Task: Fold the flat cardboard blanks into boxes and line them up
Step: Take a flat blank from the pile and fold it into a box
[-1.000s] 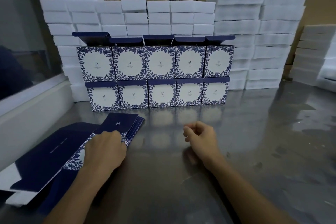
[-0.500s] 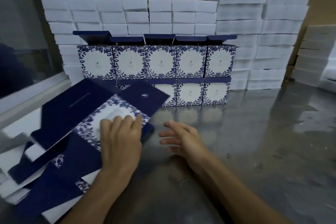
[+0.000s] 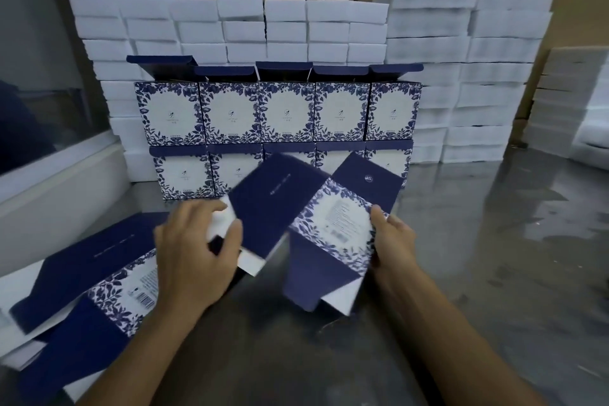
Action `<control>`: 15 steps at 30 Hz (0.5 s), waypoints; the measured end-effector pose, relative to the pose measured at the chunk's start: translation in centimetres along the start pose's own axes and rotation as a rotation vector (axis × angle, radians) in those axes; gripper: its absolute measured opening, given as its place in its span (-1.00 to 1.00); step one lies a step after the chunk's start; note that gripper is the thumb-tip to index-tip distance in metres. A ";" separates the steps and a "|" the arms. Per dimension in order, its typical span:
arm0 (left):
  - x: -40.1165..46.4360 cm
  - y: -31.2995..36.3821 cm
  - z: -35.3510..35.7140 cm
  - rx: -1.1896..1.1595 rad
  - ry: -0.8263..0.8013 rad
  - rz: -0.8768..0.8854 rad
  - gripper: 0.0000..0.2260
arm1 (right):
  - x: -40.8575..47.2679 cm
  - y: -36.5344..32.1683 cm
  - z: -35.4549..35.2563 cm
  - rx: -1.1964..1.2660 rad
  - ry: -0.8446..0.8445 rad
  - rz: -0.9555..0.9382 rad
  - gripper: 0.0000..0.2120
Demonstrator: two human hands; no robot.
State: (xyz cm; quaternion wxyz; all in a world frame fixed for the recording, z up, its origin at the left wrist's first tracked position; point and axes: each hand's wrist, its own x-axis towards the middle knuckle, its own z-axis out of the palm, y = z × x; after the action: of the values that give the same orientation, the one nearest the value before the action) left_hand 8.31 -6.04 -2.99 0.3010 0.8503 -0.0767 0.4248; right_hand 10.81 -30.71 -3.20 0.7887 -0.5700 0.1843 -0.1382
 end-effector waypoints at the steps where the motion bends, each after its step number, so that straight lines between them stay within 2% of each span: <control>1: 0.1 0.0 0.0 -0.211 0.002 -0.130 -0.77 | 0.0 -0.3 -0.5 0.010 0.012 0.013 -0.74; 4: 0.2 0.4 0.1 -0.744 -0.023 -0.451 -0.80 | 0.4 -0.6 -1.1 -0.001 0.012 0.053 -0.77; 7: 0.4 0.3 -0.2 -1.111 -0.188 -0.571 -0.67 | 0.2 -1.1 -1.1 0.014 -0.003 0.119 -0.84; 9: 0.6 0.2 -0.7 -1.337 -0.208 -0.633 -0.59 | 0.1 -1.5 -1.2 0.040 -0.026 0.145 -0.91; 12: 1.1 -0.1 -1.0 -1.499 -0.156 -0.688 -0.57 | -0.1 -2.3 -1.2 0.132 -0.126 0.121 -0.83; 15: 1.2 -0.4 -0.7 -1.476 -0.127 -0.729 -0.62 | -1.0 -2.7 -0.6 0.278 -0.223 0.116 -0.69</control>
State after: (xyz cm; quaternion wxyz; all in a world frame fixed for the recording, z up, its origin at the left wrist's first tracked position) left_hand 8.78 -5.11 -1.90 0.8962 0.4280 -0.0722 0.0921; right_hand 9.61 -31.62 -0.72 0.8820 -0.4557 0.1075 -0.0526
